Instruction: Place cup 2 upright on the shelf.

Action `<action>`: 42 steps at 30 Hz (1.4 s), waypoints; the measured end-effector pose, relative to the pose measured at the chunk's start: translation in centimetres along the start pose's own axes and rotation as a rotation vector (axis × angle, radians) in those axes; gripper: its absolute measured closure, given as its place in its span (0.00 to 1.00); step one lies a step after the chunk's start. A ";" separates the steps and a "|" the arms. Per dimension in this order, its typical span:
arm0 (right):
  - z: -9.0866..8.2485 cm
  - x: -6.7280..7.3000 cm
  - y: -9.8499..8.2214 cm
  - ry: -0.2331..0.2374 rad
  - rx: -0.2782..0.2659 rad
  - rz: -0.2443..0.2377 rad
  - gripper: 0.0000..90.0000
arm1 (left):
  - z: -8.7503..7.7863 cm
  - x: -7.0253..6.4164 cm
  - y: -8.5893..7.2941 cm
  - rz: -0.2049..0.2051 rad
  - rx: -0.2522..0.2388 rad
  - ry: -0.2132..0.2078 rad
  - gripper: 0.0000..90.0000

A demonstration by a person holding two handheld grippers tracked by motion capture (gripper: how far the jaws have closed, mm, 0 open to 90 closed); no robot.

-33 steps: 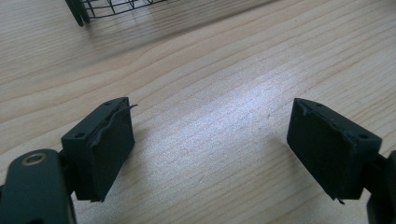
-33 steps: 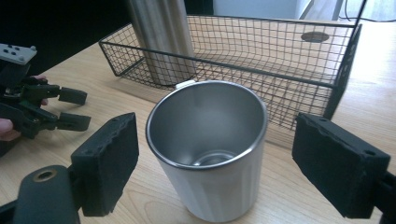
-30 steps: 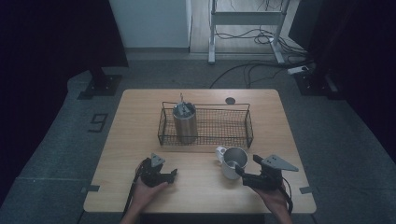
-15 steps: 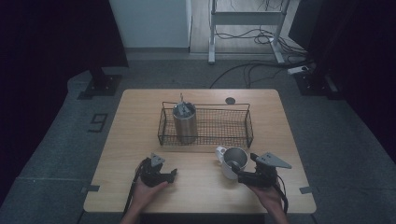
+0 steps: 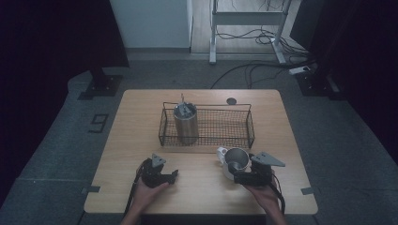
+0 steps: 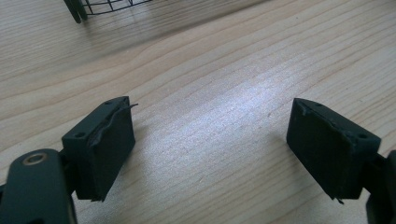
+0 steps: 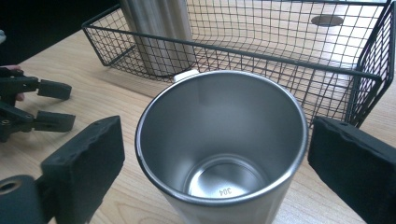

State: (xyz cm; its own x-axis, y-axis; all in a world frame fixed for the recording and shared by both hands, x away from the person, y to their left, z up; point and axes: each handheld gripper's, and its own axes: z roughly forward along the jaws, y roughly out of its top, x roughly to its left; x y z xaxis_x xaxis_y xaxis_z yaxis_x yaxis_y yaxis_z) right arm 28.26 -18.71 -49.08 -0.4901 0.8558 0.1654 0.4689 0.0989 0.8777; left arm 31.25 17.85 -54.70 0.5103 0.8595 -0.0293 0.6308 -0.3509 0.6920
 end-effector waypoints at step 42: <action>2.9 0.5 -0.8 -0.079 0.044 -0.077 0.06 | 0.0 -0.1 0.0 0.009 0.004 0.007 0.17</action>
State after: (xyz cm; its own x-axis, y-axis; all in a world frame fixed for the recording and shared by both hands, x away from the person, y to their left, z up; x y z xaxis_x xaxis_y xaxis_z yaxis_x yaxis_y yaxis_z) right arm 29.79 -16.91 -50.96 -0.4674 0.8820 0.0610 0.4650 0.1865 0.8655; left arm 31.23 17.75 -54.70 0.5120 0.8588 -0.0176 0.6281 -0.3603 0.6897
